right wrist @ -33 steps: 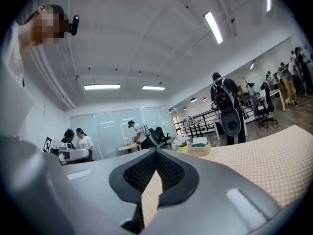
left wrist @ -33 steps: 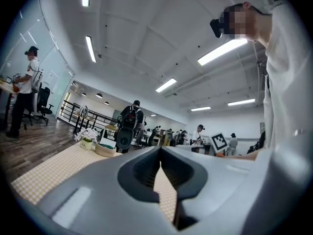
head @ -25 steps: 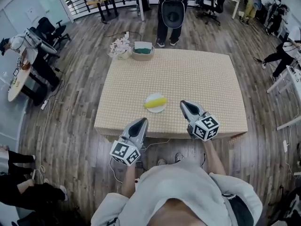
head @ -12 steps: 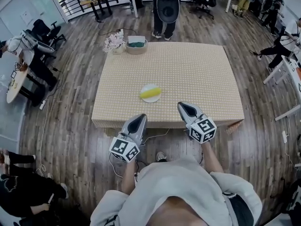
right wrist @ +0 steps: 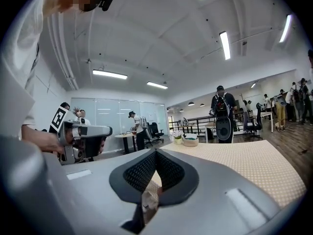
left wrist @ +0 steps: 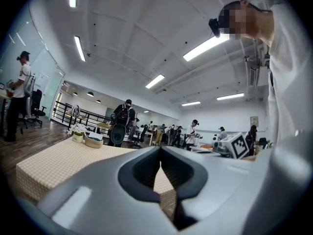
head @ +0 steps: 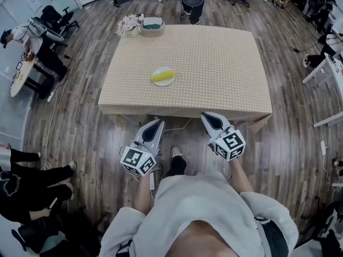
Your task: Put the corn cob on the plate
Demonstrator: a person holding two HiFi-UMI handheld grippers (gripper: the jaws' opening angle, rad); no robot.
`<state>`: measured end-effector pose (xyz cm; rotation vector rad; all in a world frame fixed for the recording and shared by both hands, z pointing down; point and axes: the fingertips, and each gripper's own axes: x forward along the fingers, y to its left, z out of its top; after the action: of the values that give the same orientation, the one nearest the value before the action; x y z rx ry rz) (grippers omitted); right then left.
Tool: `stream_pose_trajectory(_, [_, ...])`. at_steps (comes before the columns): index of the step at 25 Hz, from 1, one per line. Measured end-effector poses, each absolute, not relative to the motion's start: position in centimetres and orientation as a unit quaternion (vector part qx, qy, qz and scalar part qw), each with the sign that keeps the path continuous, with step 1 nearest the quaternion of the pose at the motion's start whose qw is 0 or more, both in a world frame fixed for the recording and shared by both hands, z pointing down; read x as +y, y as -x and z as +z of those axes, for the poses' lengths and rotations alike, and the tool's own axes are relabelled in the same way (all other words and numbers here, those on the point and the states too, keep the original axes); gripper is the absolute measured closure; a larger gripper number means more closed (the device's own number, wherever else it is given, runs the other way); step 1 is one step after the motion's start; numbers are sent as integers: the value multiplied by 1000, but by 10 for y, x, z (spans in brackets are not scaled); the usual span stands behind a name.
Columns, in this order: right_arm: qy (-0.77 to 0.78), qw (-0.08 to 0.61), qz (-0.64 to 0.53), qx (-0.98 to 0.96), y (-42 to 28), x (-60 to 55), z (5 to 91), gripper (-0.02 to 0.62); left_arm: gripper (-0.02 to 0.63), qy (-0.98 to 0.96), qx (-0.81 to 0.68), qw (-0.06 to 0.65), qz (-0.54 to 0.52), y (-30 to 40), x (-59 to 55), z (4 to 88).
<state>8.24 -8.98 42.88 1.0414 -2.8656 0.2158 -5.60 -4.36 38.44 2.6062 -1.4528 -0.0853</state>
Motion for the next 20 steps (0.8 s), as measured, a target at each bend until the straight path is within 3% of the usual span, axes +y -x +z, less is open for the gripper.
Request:
stream_pose_trajectory(10, [-340, 34, 90, -936, -108, -11, 447, 598, 598, -872, -482, 90, -22, 0, 41, 404])
stream_pose_trajectory(20, [-336, 42, 80, -938, -113, 21, 451, 598, 598, -871, -484, 85, -21, -11, 71, 411])
